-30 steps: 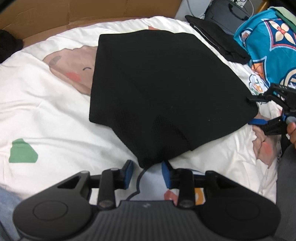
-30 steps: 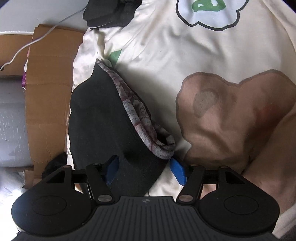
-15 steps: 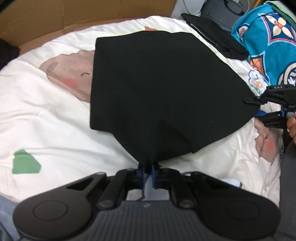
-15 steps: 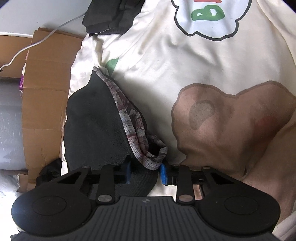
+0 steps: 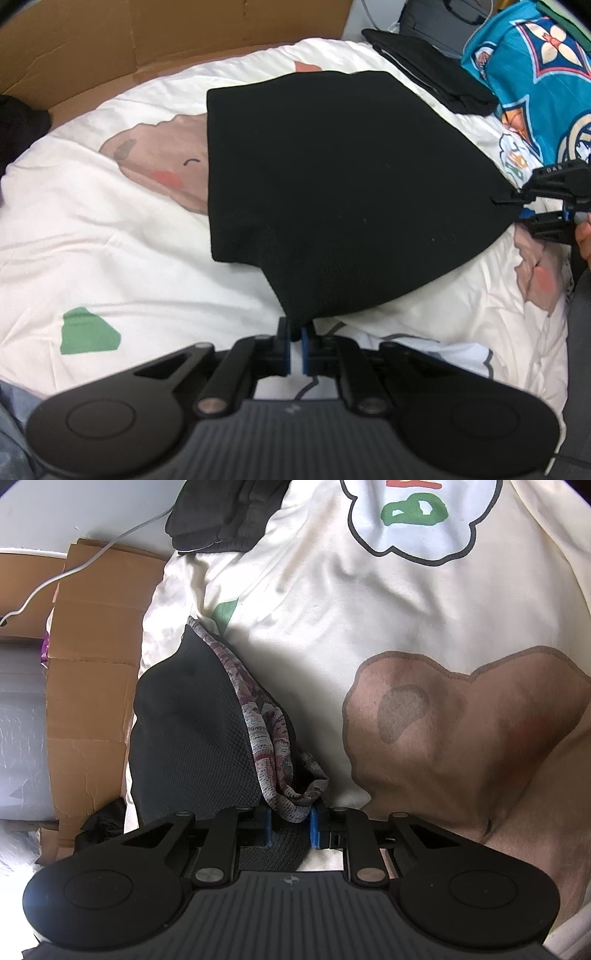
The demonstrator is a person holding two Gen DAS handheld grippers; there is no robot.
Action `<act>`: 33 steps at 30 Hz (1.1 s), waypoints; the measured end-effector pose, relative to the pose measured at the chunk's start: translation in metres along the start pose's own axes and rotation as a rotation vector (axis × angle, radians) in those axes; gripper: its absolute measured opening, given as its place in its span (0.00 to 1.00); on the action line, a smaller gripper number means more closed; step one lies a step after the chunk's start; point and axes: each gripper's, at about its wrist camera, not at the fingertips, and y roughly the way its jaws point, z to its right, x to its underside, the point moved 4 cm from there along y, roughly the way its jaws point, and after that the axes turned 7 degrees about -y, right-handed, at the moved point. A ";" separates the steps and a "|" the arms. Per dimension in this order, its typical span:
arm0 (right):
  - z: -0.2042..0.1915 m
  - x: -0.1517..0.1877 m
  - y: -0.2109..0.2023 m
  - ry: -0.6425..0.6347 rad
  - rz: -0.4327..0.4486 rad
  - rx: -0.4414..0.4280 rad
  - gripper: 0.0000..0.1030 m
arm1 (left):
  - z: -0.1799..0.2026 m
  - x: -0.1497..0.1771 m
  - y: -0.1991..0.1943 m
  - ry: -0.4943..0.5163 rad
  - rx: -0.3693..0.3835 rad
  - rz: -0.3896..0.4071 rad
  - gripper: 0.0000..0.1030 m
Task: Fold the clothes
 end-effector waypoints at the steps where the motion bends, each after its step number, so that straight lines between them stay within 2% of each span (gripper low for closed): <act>1: 0.000 0.000 0.000 -0.001 0.001 0.001 0.17 | -0.001 0.001 -0.001 -0.001 0.005 0.000 0.05; 6: 0.001 0.000 -0.002 0.008 -0.004 0.003 0.19 | -0.002 0.005 -0.003 -0.009 0.024 -0.003 0.05; 10: 0.003 0.001 -0.002 0.018 -0.007 0.008 0.28 | -0.001 0.006 -0.003 -0.015 0.035 0.010 0.06; 13: 0.002 0.002 0.000 0.007 -0.010 0.017 0.38 | 0.000 0.006 -0.004 -0.004 0.037 0.023 0.10; 16: 0.004 0.002 0.003 0.026 -0.014 0.013 0.41 | -0.002 0.007 -0.004 0.005 0.048 0.023 0.12; 20: 0.007 0.002 0.003 0.052 -0.009 -0.001 0.41 | -0.005 0.007 -0.002 -0.004 0.064 0.028 0.14; 22: 0.009 0.003 0.003 0.067 -0.007 -0.009 0.41 | -0.004 0.005 0.000 0.003 0.065 0.033 0.23; 26: 0.011 0.004 0.004 0.075 -0.005 -0.018 0.43 | 0.001 0.002 0.007 0.035 0.052 0.039 0.26; 30: 0.008 0.004 0.007 0.060 -0.003 -0.021 0.45 | 0.005 0.003 0.014 0.051 0.065 0.024 0.26; 32: 0.005 0.004 0.007 0.029 -0.003 -0.003 0.39 | 0.007 0.005 0.014 0.062 0.067 0.028 0.25; 33: 0.004 0.004 0.007 0.017 -0.003 0.001 0.31 | 0.007 0.005 0.014 0.067 0.068 0.030 0.15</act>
